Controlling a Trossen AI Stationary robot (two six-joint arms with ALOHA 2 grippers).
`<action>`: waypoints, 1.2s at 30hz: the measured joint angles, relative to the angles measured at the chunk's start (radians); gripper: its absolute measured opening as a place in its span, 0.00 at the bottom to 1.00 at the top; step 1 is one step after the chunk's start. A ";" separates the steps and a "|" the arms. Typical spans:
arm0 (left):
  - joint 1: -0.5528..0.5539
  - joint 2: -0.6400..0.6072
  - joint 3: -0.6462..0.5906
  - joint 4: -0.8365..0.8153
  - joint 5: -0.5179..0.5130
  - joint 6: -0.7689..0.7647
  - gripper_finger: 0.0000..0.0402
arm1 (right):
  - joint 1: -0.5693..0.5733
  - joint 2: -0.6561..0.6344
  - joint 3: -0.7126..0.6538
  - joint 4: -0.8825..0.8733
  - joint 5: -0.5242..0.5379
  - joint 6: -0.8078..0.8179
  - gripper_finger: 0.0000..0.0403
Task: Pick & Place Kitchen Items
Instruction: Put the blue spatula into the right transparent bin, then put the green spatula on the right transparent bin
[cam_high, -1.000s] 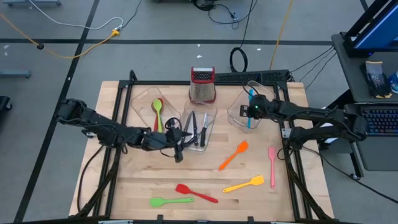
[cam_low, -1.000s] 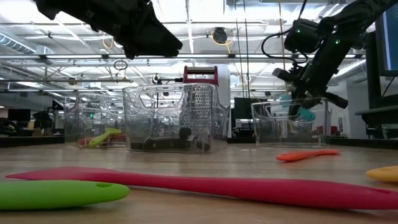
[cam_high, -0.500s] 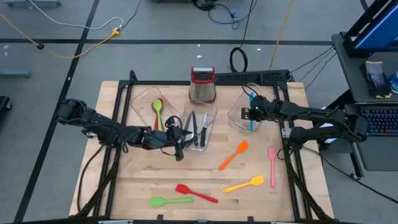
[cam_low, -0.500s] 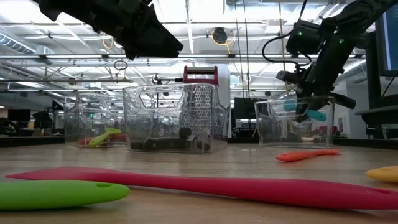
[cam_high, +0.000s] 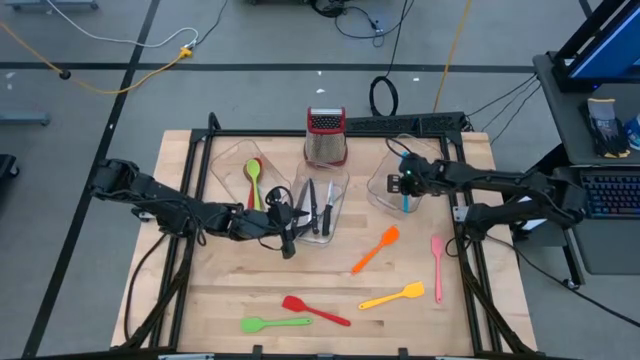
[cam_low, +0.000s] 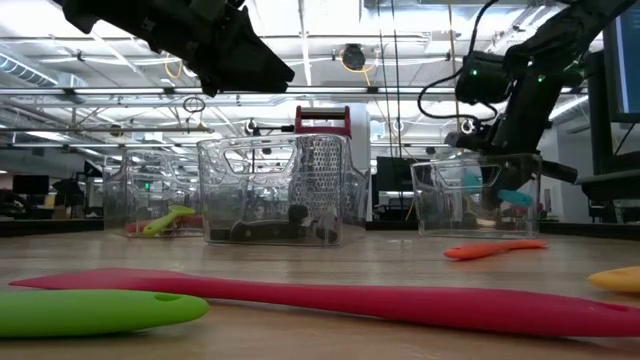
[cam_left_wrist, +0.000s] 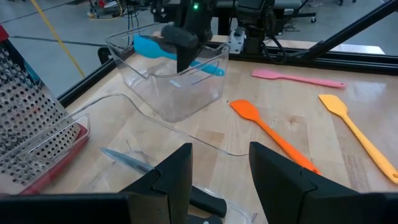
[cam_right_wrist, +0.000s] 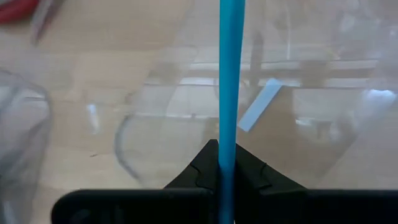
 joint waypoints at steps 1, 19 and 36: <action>0.000 0.000 0.000 0.000 0.000 0.000 0.40 | -0.003 0.009 0.000 0.001 0.000 -0.004 0.02; 0.000 0.000 0.000 -0.002 0.000 0.002 0.40 | -0.009 0.016 0.000 0.099 0.002 -0.034 0.21; 0.000 0.000 0.000 -0.042 0.060 0.019 0.40 | -0.006 -0.193 0.000 0.135 -0.010 -0.117 0.11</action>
